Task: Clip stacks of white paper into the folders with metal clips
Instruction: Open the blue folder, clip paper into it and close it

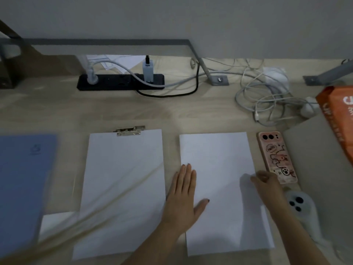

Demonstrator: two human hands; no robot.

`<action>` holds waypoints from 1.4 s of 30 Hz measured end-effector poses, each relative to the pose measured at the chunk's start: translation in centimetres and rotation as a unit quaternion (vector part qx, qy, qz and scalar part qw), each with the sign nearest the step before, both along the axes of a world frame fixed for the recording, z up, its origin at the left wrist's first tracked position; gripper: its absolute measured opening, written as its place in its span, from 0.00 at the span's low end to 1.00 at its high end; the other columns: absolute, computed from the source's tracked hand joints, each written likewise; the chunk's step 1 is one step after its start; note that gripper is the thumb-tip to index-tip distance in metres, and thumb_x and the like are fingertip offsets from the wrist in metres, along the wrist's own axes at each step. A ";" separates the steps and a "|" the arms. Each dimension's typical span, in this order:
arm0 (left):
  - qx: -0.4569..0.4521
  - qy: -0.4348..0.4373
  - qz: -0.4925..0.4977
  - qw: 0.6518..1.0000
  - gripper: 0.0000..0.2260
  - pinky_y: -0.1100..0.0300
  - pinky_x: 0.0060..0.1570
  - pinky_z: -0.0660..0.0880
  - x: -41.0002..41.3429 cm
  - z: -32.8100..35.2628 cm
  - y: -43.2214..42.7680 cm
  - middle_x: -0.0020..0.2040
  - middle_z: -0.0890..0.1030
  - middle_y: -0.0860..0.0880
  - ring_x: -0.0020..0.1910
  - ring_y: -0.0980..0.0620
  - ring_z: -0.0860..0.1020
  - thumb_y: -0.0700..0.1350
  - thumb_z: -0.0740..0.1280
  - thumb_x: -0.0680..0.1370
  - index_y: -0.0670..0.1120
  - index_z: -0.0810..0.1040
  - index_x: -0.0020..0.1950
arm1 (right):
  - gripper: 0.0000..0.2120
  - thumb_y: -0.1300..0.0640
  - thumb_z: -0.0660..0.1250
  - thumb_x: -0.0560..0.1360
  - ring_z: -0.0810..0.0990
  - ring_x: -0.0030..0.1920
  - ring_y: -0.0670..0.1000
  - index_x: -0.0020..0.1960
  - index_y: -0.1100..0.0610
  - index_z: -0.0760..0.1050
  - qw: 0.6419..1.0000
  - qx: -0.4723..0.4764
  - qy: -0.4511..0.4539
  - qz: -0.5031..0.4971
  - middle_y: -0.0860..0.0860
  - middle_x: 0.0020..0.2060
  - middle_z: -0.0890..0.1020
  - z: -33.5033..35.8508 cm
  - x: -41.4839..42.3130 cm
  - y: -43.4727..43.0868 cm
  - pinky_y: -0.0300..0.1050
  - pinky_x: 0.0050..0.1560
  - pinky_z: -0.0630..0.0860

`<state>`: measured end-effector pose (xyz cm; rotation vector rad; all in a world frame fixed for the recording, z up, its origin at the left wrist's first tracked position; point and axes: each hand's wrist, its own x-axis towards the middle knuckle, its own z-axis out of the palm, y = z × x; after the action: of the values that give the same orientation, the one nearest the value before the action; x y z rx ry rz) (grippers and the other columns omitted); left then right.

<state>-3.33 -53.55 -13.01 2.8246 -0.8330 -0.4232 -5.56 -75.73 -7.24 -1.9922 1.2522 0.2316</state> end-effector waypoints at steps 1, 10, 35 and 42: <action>-0.001 -0.004 0.000 1.000 0.34 0.51 0.70 0.51 0.0 0.0 0.1 0.76 0.59 0.41 0.75 0.45 0.53 0.64 0.48 0.78 0.39 0.58 0.74 | 0.07 0.62 0.63 0.74 0.78 0.47 0.60 0.50 0.64 0.75 1.000 0.020 0.000 -0.005 0.58 0.41 0.78 0.2 0.2 -0.1 0.45 0.45 0.68; -0.026 0.019 0.004 0.999 0.34 0.54 0.72 0.48 0.1 0.3 0.0 0.76 0.58 0.41 0.76 0.46 0.51 0.64 0.49 0.78 0.39 0.57 0.74 | 0.08 0.56 0.62 0.76 0.74 0.48 0.54 0.48 0.60 0.74 0.990 0.133 -0.041 0.031 0.55 0.43 0.76 1.2 0.1 -0.6 0.46 0.49 0.68; -0.495 0.249 0.418 0.720 0.11 0.62 0.60 0.71 5.0 11.4 19.8 0.57 0.79 0.60 0.58 0.62 0.76 0.51 0.63 0.78 0.54 0.75 0.60 | 0.14 0.58 0.64 0.74 0.84 0.49 0.55 0.59 0.53 0.75 0.892 0.410 -0.174 0.083 0.51 0.51 0.85 8.3 2.9 19.3 0.52 0.47 0.80; -0.437 0.177 0.502 0.724 0.15 0.61 0.61 0.63 4.6 10.5 34.1 0.57 0.73 0.57 0.57 0.59 0.71 0.50 0.61 0.79 0.49 0.70 0.65 | 0.13 0.60 0.63 0.75 0.83 0.51 0.54 0.59 0.52 0.76 0.882 0.434 -0.149 0.105 0.51 0.51 0.85 4.9 4.0 34.1 0.55 0.54 0.78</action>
<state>1.29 -19.46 -2.55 1.7751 0.5251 -0.2477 -1.55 -41.58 -2.35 -1.2936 0.5588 0.4752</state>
